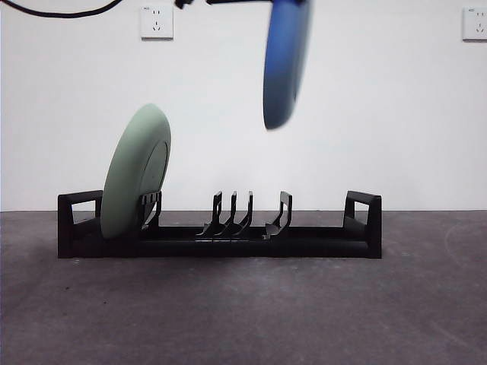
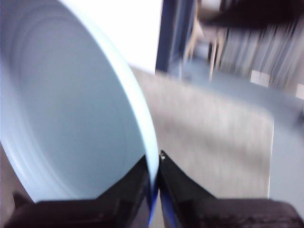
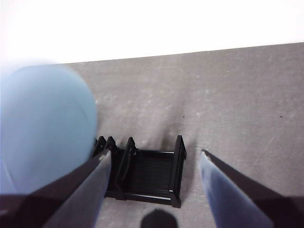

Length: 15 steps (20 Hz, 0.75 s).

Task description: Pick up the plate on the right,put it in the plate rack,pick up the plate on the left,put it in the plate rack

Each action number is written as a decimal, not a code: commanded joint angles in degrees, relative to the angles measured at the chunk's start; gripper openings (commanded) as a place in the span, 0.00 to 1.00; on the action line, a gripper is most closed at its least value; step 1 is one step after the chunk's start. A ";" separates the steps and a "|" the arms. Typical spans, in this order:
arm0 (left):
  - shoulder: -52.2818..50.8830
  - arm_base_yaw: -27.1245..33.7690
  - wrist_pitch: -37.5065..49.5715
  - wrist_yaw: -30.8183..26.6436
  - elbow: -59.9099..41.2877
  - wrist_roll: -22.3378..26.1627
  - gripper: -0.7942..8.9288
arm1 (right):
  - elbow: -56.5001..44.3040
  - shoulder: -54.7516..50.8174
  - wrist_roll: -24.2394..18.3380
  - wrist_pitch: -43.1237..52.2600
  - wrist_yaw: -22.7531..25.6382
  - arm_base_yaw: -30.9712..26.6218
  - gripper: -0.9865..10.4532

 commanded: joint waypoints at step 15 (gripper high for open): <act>14.27 8.39 10.43 3.82 4.74 -13.79 0.07 | -0.13 0.28 0.42 0.37 0.20 -0.02 0.36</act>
